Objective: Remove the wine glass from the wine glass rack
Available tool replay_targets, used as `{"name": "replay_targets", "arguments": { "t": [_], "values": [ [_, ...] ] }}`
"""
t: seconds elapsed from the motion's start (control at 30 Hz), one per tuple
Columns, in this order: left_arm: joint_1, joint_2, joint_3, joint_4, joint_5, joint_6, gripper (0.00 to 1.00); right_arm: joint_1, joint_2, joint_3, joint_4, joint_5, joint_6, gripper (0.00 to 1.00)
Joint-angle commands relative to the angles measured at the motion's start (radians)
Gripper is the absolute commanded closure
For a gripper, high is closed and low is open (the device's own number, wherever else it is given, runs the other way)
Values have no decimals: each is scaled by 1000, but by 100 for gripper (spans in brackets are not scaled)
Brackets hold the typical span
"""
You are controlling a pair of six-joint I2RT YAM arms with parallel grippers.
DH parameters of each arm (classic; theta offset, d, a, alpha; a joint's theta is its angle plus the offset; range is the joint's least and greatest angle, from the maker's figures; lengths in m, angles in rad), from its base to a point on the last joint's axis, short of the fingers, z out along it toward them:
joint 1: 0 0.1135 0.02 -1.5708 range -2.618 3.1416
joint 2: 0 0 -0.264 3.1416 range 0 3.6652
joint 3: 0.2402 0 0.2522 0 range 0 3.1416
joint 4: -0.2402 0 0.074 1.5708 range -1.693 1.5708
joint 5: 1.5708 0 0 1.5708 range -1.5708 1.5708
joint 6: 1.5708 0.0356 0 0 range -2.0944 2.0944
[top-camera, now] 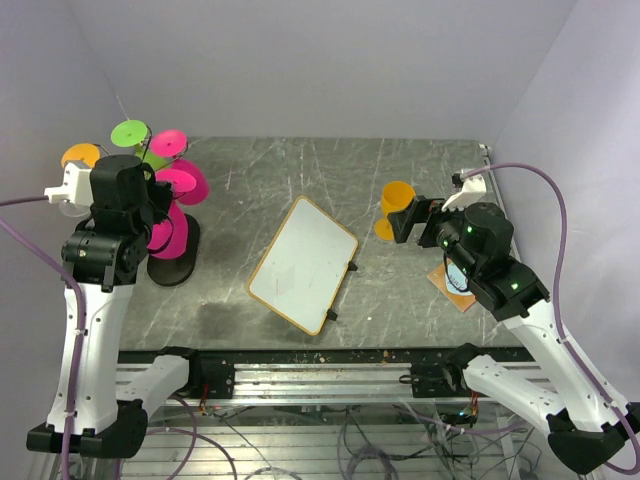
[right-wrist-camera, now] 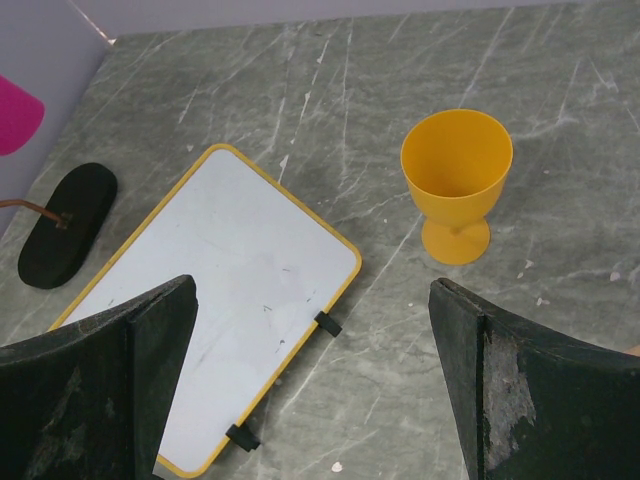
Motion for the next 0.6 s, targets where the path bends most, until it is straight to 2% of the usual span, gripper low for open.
{"name": "replay_targets", "arguments": {
  "t": [0.0, 0.3, 0.57],
  "values": [
    [-3, -24, -21, 80, -54, -55, 93, 6, -7, 20, 4, 5, -17, 0],
    [-3, -22, -40, 100, -96, -123, 93, 6, 2, 34, -6, 1, -13, 0],
    [-3, 0, -32, 61, -136, -255, 93, 6, -4, 32, -10, -2, -11, 0]
  ]
}}
